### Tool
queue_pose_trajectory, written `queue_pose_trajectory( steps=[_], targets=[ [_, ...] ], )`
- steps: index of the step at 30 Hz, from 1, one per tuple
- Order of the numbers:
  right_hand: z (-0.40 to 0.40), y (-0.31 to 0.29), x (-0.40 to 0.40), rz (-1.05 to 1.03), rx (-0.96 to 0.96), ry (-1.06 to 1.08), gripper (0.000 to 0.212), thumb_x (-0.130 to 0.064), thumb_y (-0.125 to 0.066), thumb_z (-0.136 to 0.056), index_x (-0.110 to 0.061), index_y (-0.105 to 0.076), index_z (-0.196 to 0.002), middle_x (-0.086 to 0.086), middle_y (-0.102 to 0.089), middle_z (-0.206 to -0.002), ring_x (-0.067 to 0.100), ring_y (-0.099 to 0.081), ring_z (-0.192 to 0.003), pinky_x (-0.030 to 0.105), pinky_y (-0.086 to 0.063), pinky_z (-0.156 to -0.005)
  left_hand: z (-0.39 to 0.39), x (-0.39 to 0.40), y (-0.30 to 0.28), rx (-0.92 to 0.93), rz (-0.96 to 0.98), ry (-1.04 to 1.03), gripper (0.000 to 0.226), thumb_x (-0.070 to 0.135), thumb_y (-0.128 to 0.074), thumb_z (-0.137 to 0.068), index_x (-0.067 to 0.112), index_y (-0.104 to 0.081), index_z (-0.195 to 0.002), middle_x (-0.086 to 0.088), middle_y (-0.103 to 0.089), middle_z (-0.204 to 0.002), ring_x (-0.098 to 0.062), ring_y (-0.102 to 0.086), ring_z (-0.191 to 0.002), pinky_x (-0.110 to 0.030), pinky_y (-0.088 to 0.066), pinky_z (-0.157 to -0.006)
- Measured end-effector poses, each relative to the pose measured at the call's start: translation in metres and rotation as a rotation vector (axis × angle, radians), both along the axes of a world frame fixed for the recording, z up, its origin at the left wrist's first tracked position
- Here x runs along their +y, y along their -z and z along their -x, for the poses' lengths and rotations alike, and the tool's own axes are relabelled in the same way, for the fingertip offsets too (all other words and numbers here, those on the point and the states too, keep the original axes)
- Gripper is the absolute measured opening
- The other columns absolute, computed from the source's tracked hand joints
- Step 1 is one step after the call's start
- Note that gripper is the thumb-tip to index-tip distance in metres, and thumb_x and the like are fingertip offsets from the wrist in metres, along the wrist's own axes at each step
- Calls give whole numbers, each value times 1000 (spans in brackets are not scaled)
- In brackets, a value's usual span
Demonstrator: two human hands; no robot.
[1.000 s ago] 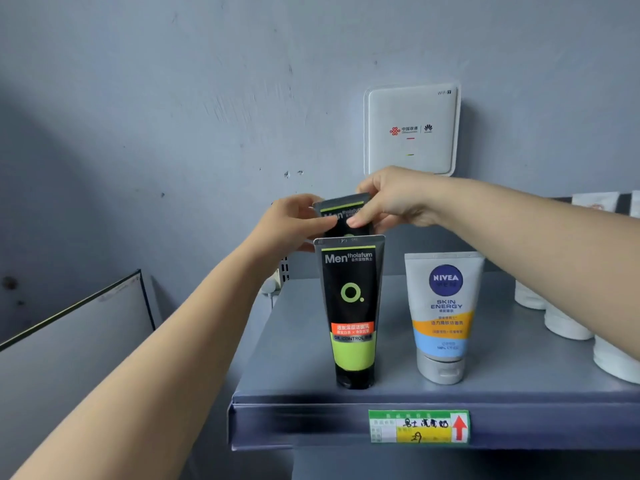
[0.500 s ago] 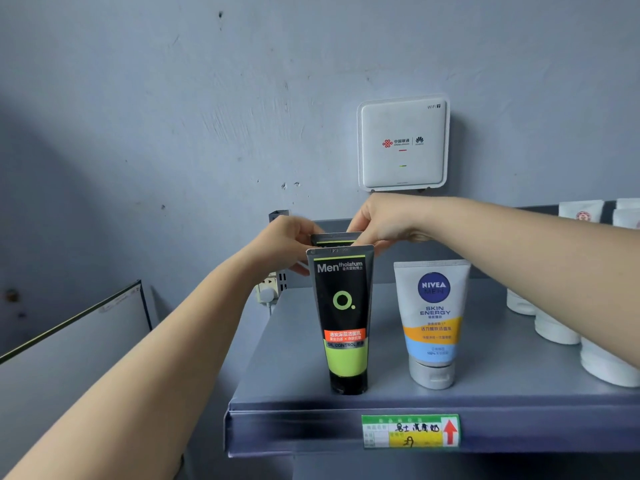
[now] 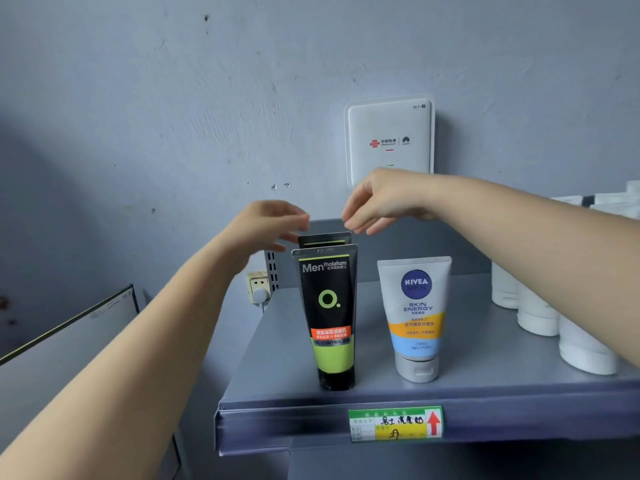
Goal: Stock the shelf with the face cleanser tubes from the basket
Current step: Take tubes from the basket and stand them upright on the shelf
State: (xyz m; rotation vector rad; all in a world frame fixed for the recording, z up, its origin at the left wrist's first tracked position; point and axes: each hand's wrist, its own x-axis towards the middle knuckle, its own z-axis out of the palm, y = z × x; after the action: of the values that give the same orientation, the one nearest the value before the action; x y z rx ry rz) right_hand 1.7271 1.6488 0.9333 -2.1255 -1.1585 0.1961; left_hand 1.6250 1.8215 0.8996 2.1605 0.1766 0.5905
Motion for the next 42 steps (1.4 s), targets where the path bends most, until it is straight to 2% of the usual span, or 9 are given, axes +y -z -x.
queue_pose_trajectory(
  steps=[2, 5, 8, 12, 16, 19, 23, 33, 42],
  targets=[
    [2, -9, -14, -53, -93, 24, 7, -8, -65, -83, -8, -67, -90, 10, -66, -92, 14, -63, -79, 26, -56, -79, 5, -5, -9, -80, 45, -25, 8, 24, -60, -89, 18, -64, -93, -2, -68, -91, -19, -64, -84, -35, -50, -82],
    [2, -17, -33, -102, -368, 122, 14, -15, -65, -81, -10, -70, -93, 5, -68, -88, 13, -61, -79, 26, -53, -75, 9, -26, -18, -217, -44, -103, 3, 23, -61, -88, 21, -63, -87, 2, -65, -85, -14, -59, -77, -25, -46, -69],
    [3, -13, -54, -53, -691, 246, 16, -22, -60, -81, -19, -69, -94, -6, -62, -87, 16, -58, -94, 23, -40, -77, 8, -61, -24, -326, -300, -208, 13, 27, -63, -84, 20, -63, -95, 7, -60, -85, -10, -57, -74, -21, -46, -60],
    [1, -6, -98, 67, -1030, 384, 25, -28, -50, -85, -19, -60, -106, 1, -62, -106, 26, -56, -100, 28, -35, -67, -6, -119, -25, -354, -763, -298, 30, 34, -59, -83, 23, -57, -111, 11, -56, -98, -17, -54, -96, -29, -41, -74],
    [-2, -9, -159, 147, -1242, 484, 22, -23, -45, -89, -14, -55, -106, 5, -60, -105, 29, -53, -100, 31, -30, -63, -38, -176, -27, -361, -954, -328, 36, 33, -53, -87, 20, -53, -121, 3, -59, -114, -24, -52, -108, -30, -32, -77],
    [-11, -10, -210, 195, -1279, 536, 12, -23, -45, -90, -14, -51, -96, 5, -58, -100, 28, -51, -98, 31, -27, -63, -63, -220, -28, -303, -1004, -311, 39, 36, -51, -88, 19, -51, -123, 0, -59, -117, -26, -51, -111, -34, -35, -85],
    [-25, -5, -280, 253, -1265, 625, 23, -26, -45, -91, -15, -53, -108, 2, -57, -104, 26, -51, -103, 31, -27, -66, -93, -286, -27, -355, -1050, -238, 42, 40, -49, -89, 21, -48, -126, 0, -58, -118, -25, -51, -111, -34, -36, -89],
    [-42, 31, -474, 379, -1124, 853, 30, -33, -42, -90, -17, -53, -113, 1, -59, -111, 23, -52, -107, 31, -33, -73, -157, -480, -2, -469, -992, 127, 40, 39, -47, -89, 23, -47, -126, 3, -57, -116, -22, -50, -110, -31, -35, -88],
    [-35, 67, -609, 540, -1004, 1059, 30, -37, -42, -91, -17, -52, -110, 0, -58, -106, 22, -52, -104, 30, -28, -71, -189, -626, 33, -521, -1003, 470, 39, 37, -45, -90, 19, -49, -124, 0, -56, -120, -23, -48, -114, -34, -33, -95]
  ],
)
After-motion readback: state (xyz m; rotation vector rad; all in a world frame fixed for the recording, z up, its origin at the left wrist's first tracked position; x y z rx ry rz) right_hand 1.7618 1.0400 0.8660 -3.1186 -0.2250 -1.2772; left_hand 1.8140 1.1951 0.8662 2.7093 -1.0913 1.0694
